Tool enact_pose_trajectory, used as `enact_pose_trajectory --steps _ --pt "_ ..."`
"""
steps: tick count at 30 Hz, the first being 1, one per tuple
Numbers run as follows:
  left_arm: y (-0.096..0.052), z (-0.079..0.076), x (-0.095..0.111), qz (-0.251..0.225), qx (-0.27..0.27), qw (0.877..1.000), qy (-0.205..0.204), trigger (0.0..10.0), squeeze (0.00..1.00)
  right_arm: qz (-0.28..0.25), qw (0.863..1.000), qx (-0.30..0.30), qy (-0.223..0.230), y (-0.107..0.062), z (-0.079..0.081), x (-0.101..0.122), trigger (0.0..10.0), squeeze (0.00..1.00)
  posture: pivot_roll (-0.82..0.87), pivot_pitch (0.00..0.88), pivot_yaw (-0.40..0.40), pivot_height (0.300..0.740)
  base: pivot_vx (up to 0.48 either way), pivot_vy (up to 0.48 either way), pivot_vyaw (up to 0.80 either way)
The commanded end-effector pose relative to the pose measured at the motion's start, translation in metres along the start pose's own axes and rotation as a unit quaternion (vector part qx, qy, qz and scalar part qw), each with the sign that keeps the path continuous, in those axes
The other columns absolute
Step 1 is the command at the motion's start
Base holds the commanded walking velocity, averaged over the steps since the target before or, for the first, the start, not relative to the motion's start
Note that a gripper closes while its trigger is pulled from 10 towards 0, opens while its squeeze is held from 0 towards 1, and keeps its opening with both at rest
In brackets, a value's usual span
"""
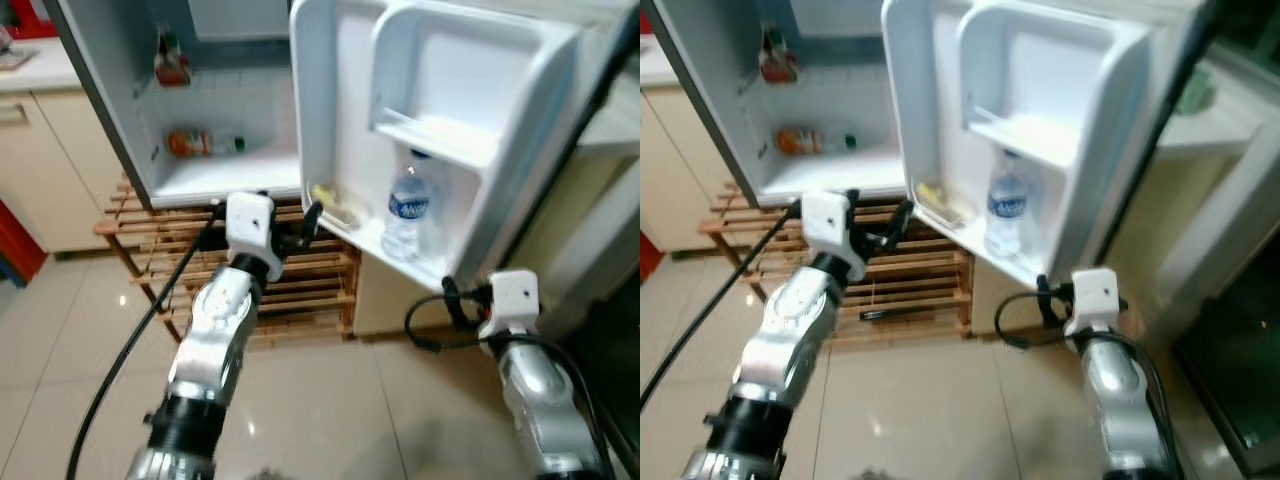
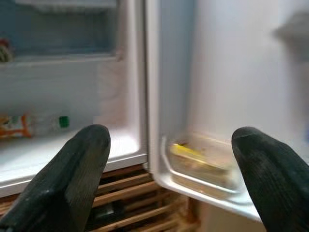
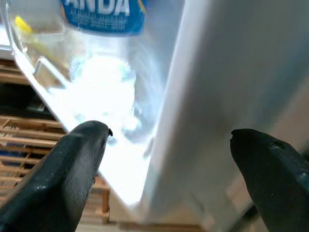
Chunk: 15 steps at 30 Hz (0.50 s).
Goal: Restocking fridge
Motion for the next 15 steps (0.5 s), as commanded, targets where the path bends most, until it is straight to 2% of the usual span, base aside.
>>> enact_pose_trajectory --steps 1,4,6,11,13,15 --pt "0.0 -0.002 -0.001 0.006 0.004 1.0 -0.005 10.0 0.0 0.034 0.998 -0.034 -0.032 -0.006 -0.021 -0.01 10.0 0.13 -0.08 0.0 0.022 0.74 0.0 0.0 0.0" --pt "-0.001 0.006 -0.004 0.013 0.017 1.0 -0.005 10.0 0.0 0.061 0.996 -0.056 -0.04 -0.009 -0.034 -0.017 10.0 0.13 -0.07 0.0 0.018 0.74 0.0 0.0 0.0" --pt "-0.003 0.012 -0.014 0.035 0.03 0.999 -0.014 10.0 0.0 0.071 0.993 -0.082 -0.041 -0.009 -0.046 -0.019 10.0 0.13 -0.07 0.0 0.016 0.74 0.0 0.0 0.0" --pt "-0.006 0.014 -0.026 0.066 0.035 0.997 -0.01 10.0 0.0 0.07 0.992 -0.099 -0.031 -0.004 -0.052 -0.014 10.0 0.13 -0.06 0.0 0.017 0.74 0.0 0.0 0.0" --pt "-0.009 0.015 -0.05 0.134 0.032 0.99 0.009 10.0 0.0 0.064 0.991 -0.116 -0.029 0.0 -0.059 -0.007 10.0 0.13 -0.06 0.0 0.018 0.74 0.0 0.0 0.0" --pt "-0.02 0.019 -0.083 0.219 0.04 0.975 0.01 10.0 0.0 0.045 0.99 -0.133 -0.032 0.005 -0.068 0.008 10.0 0.13 -0.06 0.0 0.019 0.74 0.0 0.0 0.0"
Point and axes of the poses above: a point about 5 cm out from each wrist's last joint towards the gripper, its own y axis pointing out of the wrist towards the gripper, its own x axis along the axis of the wrist's last joint, z = x × y, the point moved 5 cm from there along y, pointing out of the wrist towards the gripper, and after that the axes turned 7 degrees about y, right-handed, at the moved point
